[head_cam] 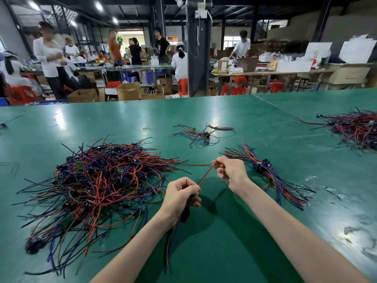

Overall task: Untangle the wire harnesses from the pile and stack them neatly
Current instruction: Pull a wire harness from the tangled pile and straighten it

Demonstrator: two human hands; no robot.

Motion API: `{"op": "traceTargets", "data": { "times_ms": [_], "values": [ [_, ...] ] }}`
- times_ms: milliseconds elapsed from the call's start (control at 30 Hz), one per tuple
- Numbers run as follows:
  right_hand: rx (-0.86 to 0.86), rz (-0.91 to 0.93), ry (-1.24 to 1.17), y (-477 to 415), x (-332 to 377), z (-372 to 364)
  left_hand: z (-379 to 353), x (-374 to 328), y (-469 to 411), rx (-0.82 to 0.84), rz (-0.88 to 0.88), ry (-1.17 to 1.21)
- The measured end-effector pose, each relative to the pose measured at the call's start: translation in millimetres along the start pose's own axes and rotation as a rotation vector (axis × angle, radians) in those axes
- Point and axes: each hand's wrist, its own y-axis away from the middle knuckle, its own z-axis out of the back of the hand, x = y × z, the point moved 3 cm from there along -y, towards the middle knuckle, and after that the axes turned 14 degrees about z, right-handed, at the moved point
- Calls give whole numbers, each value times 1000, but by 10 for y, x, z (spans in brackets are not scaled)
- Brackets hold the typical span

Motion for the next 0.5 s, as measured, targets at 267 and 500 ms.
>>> {"op": "traceTargets", "data": {
  "times_ms": [267,500],
  "values": [
    [-29,-261,-349,112,110,70,20,20,30,15,-12,10],
    [79,181,136,7,110,195,-19,20,-4,30,-15,14]
  ]
}}
